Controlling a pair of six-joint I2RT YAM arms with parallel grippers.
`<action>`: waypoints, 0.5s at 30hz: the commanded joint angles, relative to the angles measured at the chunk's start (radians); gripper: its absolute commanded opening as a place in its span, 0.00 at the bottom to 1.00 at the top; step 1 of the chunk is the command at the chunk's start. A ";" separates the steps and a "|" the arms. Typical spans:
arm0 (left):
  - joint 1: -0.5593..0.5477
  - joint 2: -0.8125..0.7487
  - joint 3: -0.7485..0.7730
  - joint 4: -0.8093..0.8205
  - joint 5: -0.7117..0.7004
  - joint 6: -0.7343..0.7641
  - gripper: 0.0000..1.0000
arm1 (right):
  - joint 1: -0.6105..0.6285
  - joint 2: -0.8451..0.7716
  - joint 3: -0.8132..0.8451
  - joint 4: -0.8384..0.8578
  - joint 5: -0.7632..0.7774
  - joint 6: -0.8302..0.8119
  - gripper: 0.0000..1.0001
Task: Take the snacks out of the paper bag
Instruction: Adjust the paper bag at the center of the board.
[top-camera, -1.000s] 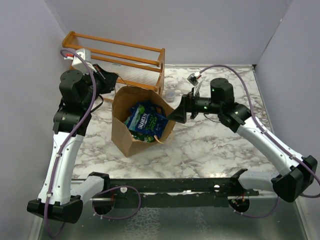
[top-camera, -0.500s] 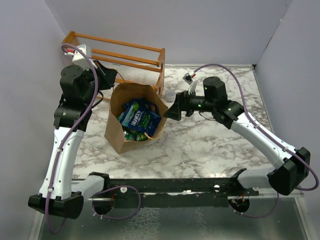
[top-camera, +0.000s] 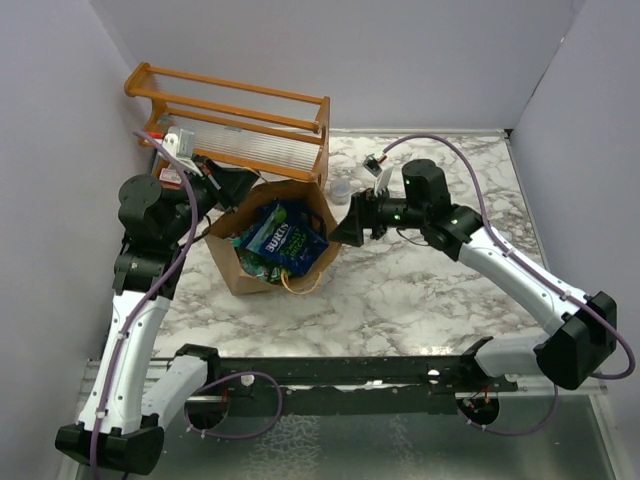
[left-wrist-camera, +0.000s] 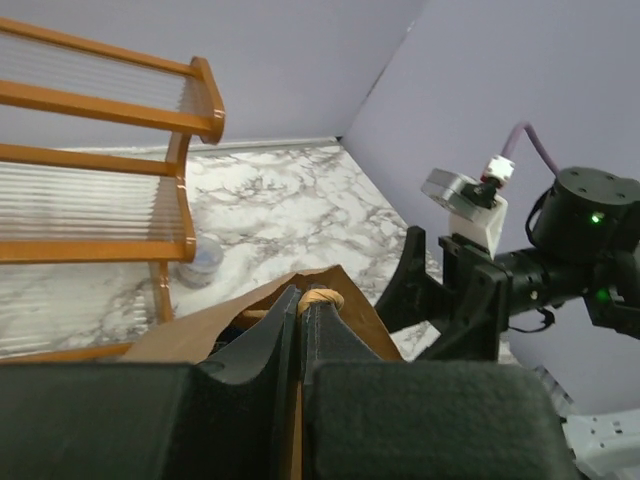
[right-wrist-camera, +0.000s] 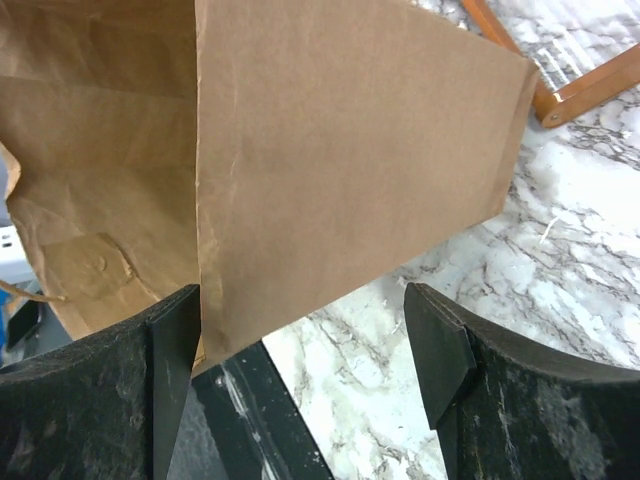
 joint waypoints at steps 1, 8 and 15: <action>0.001 -0.083 -0.079 0.194 0.104 -0.109 0.00 | 0.007 0.026 0.032 -0.020 0.111 -0.105 0.79; 0.000 -0.163 -0.165 0.355 0.158 -0.280 0.00 | 0.007 0.077 0.104 -0.056 0.221 -0.235 0.75; 0.000 -0.225 -0.266 0.483 0.147 -0.407 0.00 | 0.007 0.138 0.179 -0.034 0.355 -0.300 0.77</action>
